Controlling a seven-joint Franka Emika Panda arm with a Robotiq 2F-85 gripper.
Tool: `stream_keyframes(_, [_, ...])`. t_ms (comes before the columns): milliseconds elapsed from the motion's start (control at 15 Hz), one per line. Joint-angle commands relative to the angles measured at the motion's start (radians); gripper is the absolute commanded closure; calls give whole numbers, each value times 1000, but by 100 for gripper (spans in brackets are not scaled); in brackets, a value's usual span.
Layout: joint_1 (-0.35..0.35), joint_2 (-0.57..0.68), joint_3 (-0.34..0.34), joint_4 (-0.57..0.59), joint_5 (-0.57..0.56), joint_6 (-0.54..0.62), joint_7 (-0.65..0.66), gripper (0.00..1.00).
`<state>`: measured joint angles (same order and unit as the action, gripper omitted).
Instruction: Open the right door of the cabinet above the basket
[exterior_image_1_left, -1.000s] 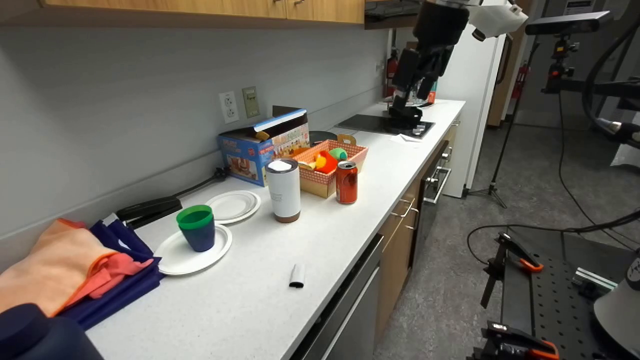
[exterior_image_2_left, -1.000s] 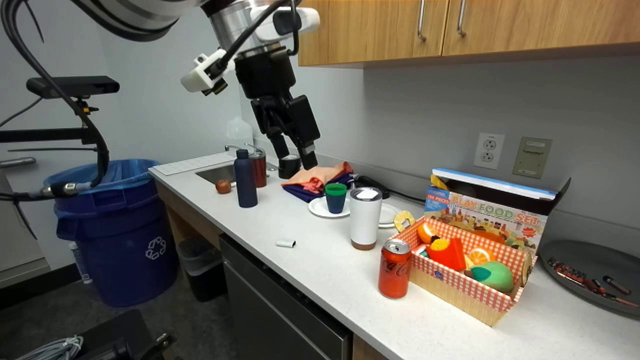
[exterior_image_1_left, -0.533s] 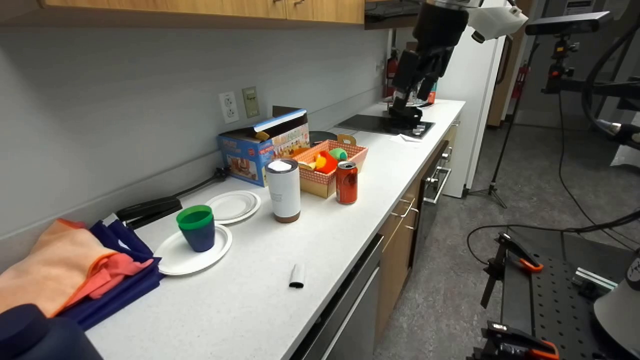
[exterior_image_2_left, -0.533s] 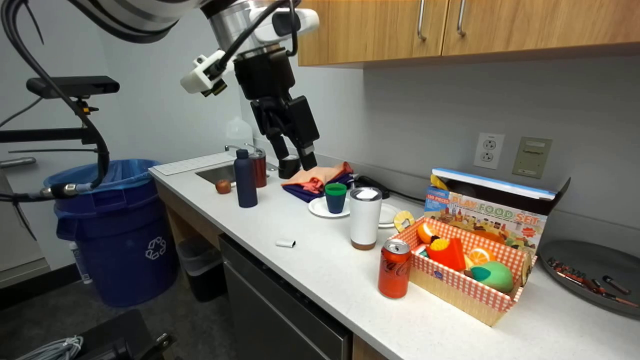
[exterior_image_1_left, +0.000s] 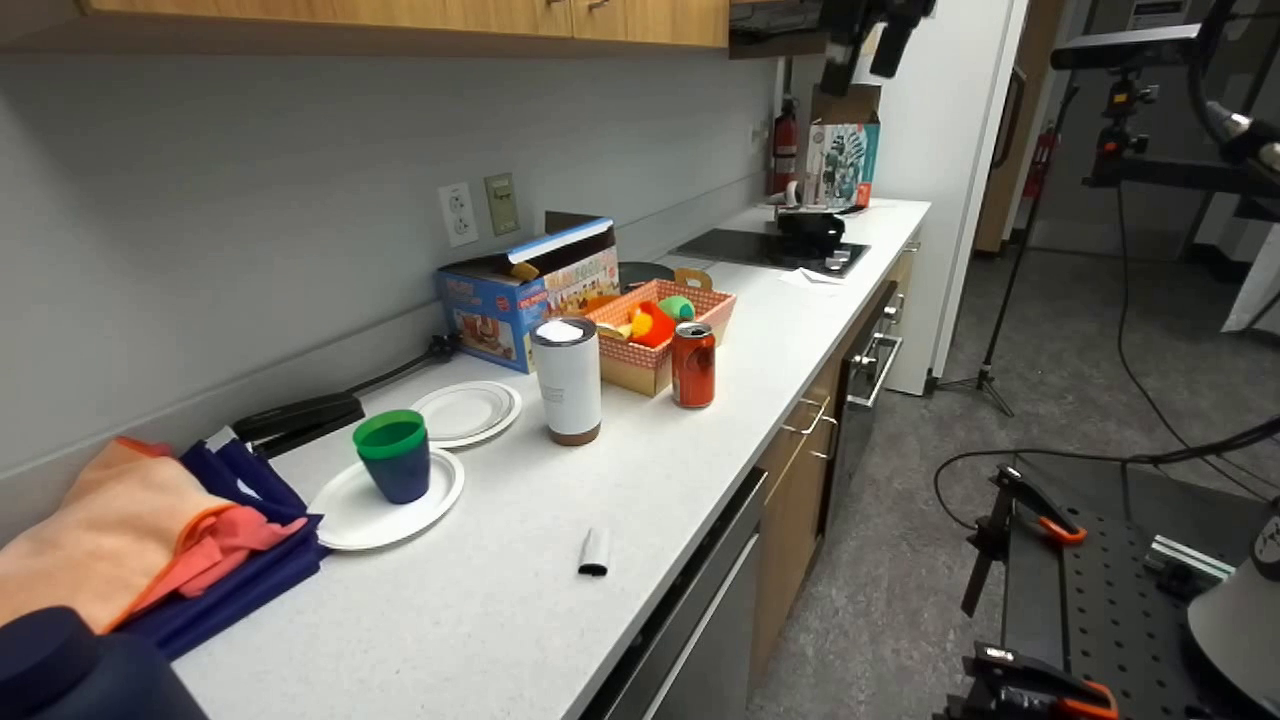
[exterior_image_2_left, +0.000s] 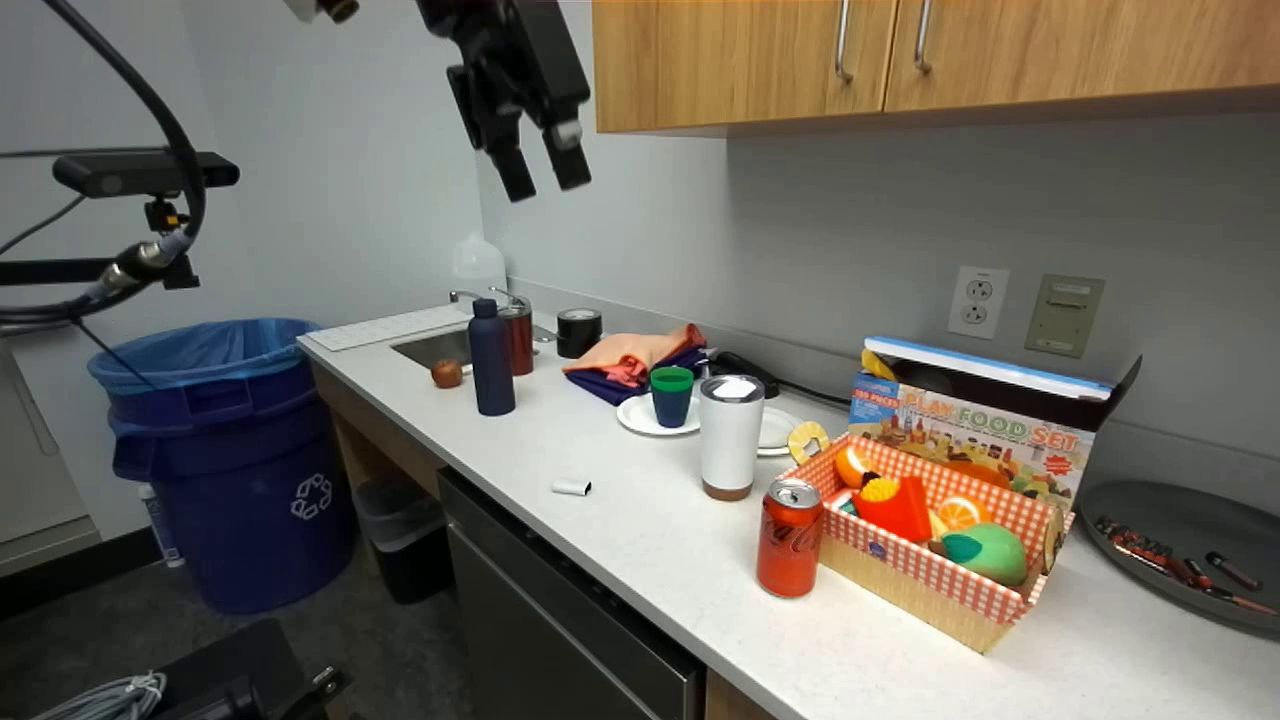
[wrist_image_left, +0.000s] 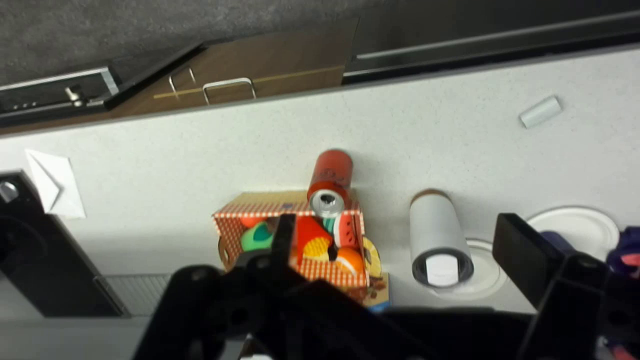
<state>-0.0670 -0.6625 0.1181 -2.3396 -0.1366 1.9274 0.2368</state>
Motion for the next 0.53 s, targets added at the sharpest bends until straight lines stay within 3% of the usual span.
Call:
stream_keyframes(0, [-7,16,2,128,-25,49,27,0])
stream_keyframes(400, [-66,89,-8,157,-110,409,50,0])
stream_keyframes(467, [-37,50,-10,144,-75,324,19,0])
